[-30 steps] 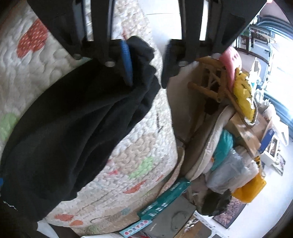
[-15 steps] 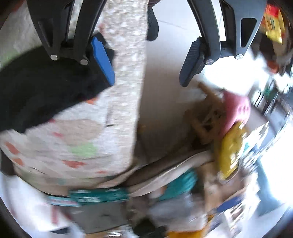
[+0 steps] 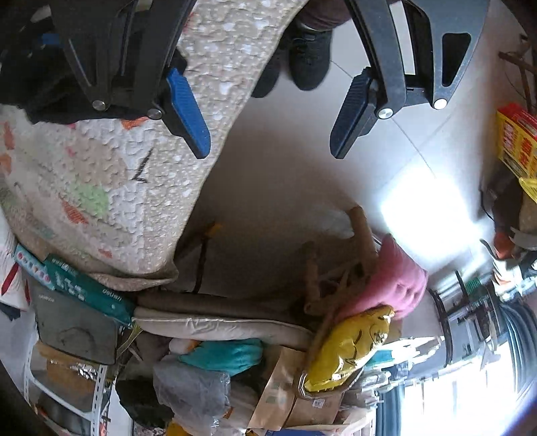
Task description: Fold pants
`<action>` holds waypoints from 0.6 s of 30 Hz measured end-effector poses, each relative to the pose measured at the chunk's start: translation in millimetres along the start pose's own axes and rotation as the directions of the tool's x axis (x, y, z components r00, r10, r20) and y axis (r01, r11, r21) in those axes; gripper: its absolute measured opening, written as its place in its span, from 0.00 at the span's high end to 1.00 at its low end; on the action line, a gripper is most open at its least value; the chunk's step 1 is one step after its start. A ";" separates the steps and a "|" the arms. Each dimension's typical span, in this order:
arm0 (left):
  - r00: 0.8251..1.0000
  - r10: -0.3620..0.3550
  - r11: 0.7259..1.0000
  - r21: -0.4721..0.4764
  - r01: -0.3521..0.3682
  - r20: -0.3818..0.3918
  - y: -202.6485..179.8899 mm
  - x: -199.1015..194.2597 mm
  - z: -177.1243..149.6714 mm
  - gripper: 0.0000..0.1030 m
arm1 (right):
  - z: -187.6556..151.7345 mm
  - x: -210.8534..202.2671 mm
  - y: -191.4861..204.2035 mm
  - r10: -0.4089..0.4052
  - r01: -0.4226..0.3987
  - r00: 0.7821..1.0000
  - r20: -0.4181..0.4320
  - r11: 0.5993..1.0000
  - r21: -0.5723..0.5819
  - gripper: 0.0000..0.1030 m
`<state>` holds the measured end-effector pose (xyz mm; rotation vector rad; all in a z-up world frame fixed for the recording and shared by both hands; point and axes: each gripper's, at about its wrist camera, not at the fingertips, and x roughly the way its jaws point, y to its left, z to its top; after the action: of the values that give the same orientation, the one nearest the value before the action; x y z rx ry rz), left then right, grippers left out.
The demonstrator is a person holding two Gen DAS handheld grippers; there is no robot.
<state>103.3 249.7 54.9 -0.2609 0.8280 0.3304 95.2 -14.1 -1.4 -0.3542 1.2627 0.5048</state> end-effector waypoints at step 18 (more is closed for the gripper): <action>0.984 -0.152 0.976 -0.169 0.135 -0.093 16.5 11.8 5.5 0.29 | 112.3 26.4 79.5 0.090 -0.062 0.991 0.097 0.964 -0.258 0.71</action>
<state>108.1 268.9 48.0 -0.4913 0.8818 0.2500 148.7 115.2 5.5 -0.4885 1.1117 0.7462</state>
